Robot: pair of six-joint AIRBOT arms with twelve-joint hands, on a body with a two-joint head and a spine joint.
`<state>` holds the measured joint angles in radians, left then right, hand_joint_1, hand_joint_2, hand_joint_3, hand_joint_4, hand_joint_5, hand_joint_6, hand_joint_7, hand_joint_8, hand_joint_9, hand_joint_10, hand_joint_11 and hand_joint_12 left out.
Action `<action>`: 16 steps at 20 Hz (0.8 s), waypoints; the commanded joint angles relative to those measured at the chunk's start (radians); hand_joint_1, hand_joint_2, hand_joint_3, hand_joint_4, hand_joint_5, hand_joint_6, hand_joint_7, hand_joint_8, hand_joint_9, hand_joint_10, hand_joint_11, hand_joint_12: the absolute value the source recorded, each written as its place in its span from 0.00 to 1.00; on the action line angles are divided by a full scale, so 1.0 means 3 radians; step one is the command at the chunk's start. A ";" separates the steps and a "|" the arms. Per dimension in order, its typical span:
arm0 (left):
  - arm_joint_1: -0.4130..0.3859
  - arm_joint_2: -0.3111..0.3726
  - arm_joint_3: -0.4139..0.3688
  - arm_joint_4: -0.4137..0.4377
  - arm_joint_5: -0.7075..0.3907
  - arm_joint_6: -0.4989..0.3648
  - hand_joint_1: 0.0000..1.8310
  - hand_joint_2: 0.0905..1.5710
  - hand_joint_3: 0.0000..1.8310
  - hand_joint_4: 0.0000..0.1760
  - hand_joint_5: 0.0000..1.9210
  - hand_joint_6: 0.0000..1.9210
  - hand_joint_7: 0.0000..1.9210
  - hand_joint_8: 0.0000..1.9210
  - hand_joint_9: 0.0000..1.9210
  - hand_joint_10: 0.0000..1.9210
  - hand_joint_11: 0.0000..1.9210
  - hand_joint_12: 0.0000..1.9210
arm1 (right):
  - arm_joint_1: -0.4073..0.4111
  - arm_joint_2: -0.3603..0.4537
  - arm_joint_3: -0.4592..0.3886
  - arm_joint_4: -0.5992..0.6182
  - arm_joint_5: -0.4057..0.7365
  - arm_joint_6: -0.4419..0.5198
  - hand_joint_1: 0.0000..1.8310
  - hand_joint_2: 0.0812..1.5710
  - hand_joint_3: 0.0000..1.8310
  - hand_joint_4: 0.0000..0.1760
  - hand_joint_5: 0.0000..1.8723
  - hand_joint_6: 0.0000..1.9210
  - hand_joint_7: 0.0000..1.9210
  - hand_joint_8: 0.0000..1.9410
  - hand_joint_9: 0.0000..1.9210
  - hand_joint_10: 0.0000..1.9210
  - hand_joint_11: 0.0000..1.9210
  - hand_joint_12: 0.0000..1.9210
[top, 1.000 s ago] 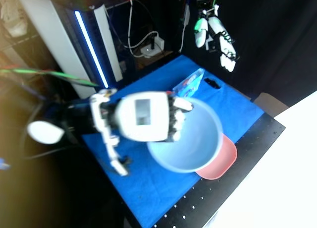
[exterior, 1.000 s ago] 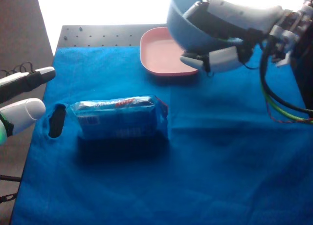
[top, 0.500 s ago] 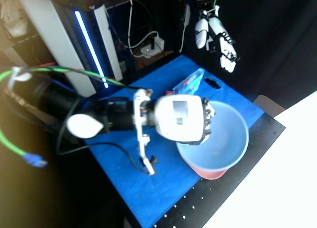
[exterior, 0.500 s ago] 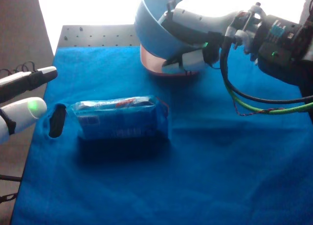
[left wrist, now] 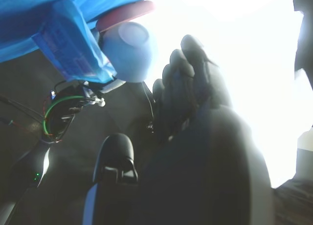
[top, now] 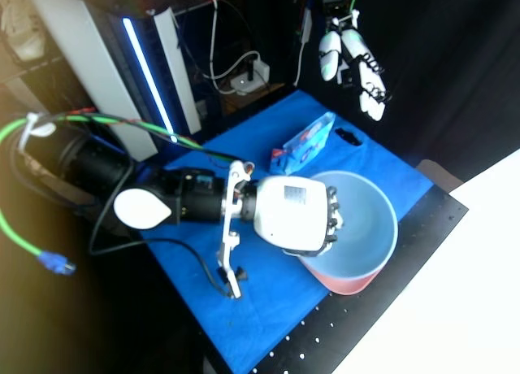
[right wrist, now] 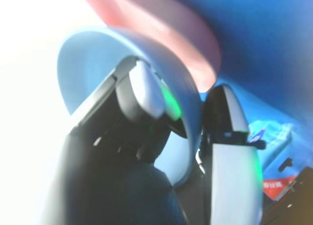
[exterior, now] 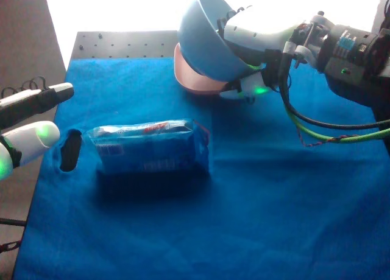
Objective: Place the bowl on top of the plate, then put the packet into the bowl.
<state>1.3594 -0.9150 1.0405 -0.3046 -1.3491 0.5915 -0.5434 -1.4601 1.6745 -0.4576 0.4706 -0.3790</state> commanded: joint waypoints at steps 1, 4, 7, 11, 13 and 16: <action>-0.0039 -0.0020 0.0015 -0.0016 -0.0419 -0.0024 0.00 0.88 0.00 0.00 0.17 0.00 0.16 0.00 0.16 0.00 0.06 0.26 | 0.0041 0.0003 0.0011 0.0082 0.0337 0.0007 0.56 1.00 0.04 0.00 0.56 0.63 0.59 0.78 0.62 0.88 0.63 0.97; -0.0039 -0.0026 0.0015 -0.0018 -0.0419 -0.0026 0.00 0.88 0.00 0.00 0.17 0.00 0.16 0.00 0.16 0.00 0.06 0.26 | 0.0041 0.0004 0.0011 0.0044 0.0336 0.0007 0.65 0.94 0.00 0.00 0.51 0.56 0.56 0.68 0.58 0.83 0.57 0.94; -0.0039 -0.0028 0.0015 -0.0019 -0.0421 -0.0029 0.00 0.89 0.00 0.00 0.17 0.00 0.16 0.00 0.15 0.00 0.05 0.25 | 0.0041 0.0005 0.0010 0.0024 0.0336 0.0008 0.66 0.78 0.00 0.00 0.41 0.57 0.46 0.74 0.53 0.73 0.51 0.89; -0.0039 -0.0035 0.0012 -0.0020 -0.0420 -0.0032 0.00 0.88 0.00 0.00 0.17 0.00 0.17 0.00 0.15 0.00 0.06 0.25 | 0.0041 0.0016 0.0010 0.0020 0.0313 0.0008 0.70 0.81 0.00 0.00 0.40 0.00 0.34 0.77 0.41 0.55 0.33 0.80; -0.0039 -0.0038 0.0012 -0.0021 -0.0420 -0.0033 0.00 0.88 0.00 0.00 0.17 0.00 0.17 0.00 0.16 0.00 0.06 0.25 | 0.0041 0.0018 0.0010 0.0015 0.0312 0.0008 0.62 0.86 0.00 0.00 0.38 0.00 0.37 0.38 0.41 0.37 0.28 0.69; -0.0039 -0.0042 0.0009 -0.0023 -0.0420 -0.0033 0.00 0.88 0.00 0.00 0.17 0.00 0.17 0.00 0.16 0.00 0.06 0.25 | 0.0041 0.0019 0.0009 0.0007 0.0306 0.0008 0.70 0.81 0.00 0.00 0.38 0.00 0.34 0.75 0.44 0.28 0.26 0.68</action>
<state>1.3594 -0.9211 1.0405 -0.3061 -1.3491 0.5900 -0.5423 -1.4559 1.6745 -0.4816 0.4580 -0.3775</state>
